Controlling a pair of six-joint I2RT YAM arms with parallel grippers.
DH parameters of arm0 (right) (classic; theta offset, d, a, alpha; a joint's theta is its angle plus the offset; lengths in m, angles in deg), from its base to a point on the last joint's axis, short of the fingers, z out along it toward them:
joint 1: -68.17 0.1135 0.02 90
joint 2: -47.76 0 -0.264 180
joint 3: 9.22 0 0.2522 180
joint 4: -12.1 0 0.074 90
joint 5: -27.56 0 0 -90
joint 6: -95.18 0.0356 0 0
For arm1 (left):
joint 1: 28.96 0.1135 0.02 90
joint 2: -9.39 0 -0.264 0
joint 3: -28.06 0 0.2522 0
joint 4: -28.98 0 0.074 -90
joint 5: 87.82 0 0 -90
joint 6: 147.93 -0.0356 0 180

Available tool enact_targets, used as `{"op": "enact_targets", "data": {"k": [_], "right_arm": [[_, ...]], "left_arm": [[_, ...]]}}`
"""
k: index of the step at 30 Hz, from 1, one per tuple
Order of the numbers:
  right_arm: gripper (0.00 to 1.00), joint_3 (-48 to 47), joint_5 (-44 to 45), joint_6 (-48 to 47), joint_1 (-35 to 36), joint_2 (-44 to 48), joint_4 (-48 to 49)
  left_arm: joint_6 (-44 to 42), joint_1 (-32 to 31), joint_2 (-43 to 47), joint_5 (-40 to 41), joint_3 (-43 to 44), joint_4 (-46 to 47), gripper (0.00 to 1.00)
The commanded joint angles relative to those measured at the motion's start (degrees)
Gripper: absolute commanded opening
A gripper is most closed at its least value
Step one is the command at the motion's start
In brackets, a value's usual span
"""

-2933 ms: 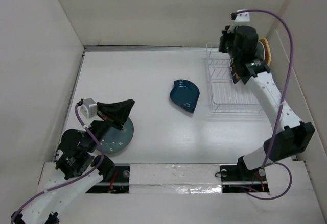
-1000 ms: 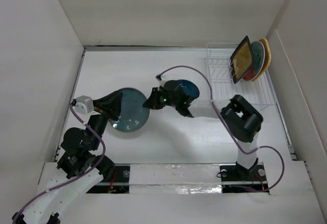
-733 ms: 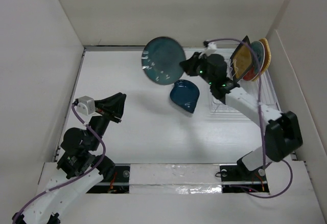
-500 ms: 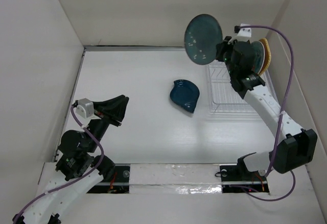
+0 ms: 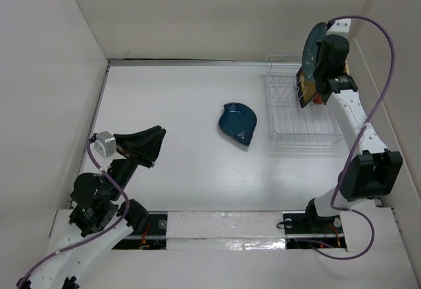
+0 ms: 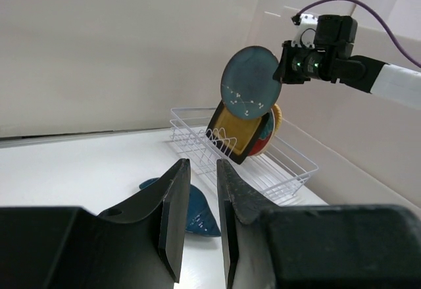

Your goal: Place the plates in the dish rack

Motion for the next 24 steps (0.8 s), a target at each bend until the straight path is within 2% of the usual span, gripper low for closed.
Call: {"op": "enact_targets", "data": {"k": [1, 8, 24], "right_arm": [[0.0, -5.35, 0.75, -2.29, -1.05, 0.52, 7.7], [0.0, -5.53, -2.95, -1.32, -3.7, -2.56, 6.38], [0.0, 6.69, -5.67, 1.93, -3.09, -5.02, 13.49]], "left_arm": [[0.33, -0.3, 0.58, -0.98, 0.96, 2.44, 0.2], [0.33, -0.3, -0.03, -0.98, 0.96, 2.53, 0.2], [0.41, -0.3, -0.56, -0.9, 0.7, 2.8, 0.21]]}}
